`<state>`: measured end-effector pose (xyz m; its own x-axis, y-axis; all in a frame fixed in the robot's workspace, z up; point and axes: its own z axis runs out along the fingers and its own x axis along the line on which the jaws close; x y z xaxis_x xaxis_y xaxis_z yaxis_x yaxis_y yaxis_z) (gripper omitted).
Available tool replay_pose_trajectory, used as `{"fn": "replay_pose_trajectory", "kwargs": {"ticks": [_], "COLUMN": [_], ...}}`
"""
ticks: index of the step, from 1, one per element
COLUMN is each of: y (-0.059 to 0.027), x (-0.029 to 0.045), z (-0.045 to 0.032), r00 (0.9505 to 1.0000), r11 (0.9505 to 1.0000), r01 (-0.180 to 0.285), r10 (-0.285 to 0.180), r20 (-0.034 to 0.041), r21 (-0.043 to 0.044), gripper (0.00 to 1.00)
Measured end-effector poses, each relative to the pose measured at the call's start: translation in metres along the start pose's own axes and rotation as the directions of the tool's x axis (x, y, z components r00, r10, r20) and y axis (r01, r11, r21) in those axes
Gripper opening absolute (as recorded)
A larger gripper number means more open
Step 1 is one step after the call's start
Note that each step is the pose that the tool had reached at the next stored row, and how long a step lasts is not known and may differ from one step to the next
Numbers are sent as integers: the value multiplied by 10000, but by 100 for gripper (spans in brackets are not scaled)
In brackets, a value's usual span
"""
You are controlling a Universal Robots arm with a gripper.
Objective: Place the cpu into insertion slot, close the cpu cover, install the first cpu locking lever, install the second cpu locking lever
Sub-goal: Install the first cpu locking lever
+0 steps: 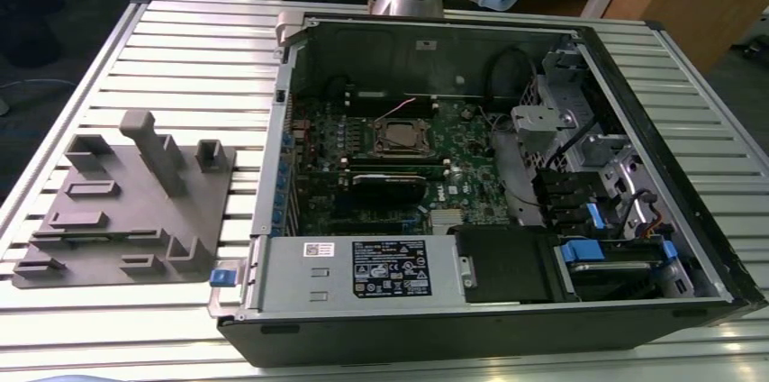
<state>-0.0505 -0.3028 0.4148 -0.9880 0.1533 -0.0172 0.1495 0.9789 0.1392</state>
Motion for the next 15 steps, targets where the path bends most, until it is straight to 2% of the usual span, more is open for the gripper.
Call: {"fn": "replay_pose_trajectory", "kwargs": {"ticks": [7,15], "y": [-3,-76], "x": [0,6], "z": [4,119], "r00": [10000,10000], "r11": [10000,10000], "r01": [0,-1], "r10": [0,1], "r20": [3,19], "r21": [14,10], "gripper": [11,11]}}
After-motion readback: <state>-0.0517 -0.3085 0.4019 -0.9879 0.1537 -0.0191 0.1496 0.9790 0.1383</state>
